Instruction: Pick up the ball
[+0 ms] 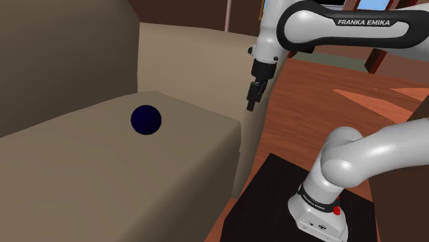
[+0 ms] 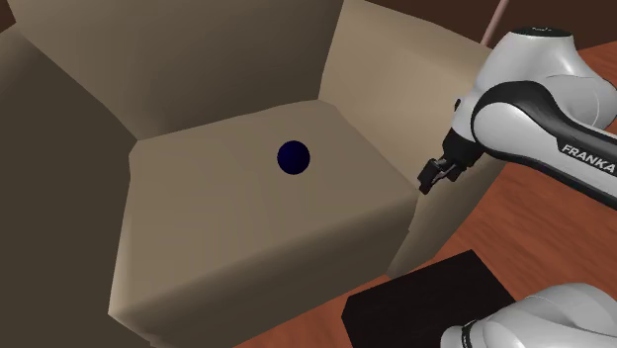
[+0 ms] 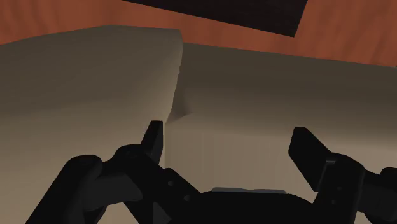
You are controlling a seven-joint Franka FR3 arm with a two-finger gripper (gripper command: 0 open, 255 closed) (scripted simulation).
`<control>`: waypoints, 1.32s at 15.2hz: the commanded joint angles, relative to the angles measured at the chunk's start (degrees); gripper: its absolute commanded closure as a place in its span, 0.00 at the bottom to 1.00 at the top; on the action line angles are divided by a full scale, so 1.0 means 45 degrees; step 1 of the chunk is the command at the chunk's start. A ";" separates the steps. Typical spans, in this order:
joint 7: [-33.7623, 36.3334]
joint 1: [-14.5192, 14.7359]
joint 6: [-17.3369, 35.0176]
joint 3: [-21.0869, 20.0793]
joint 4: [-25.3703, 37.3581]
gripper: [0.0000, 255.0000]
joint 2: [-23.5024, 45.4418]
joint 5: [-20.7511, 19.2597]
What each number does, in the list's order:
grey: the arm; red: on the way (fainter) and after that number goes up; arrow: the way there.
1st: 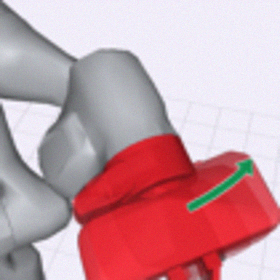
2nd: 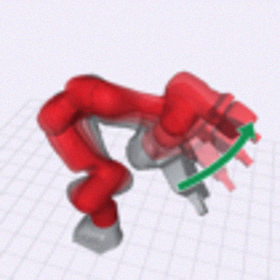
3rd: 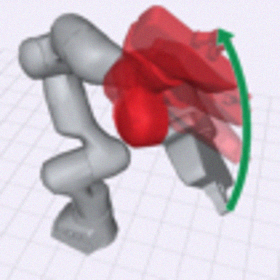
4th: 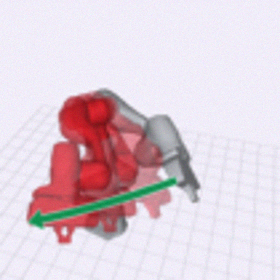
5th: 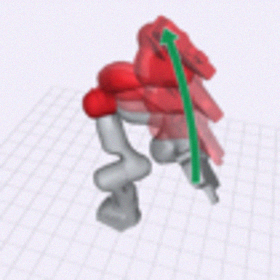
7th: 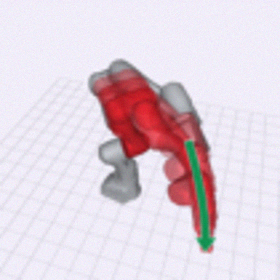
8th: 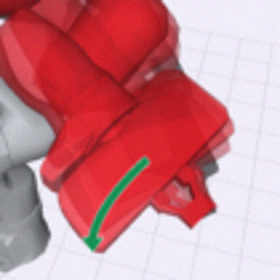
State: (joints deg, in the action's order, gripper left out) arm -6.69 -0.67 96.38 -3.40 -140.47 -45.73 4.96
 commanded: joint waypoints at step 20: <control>1.3565 -0.0873 -0.1542 -0.3305 0.7602 0.00 0.9216 0.5327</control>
State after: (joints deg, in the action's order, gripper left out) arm 50.90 -4.50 89.46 -18.03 -108.69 -6.90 27.95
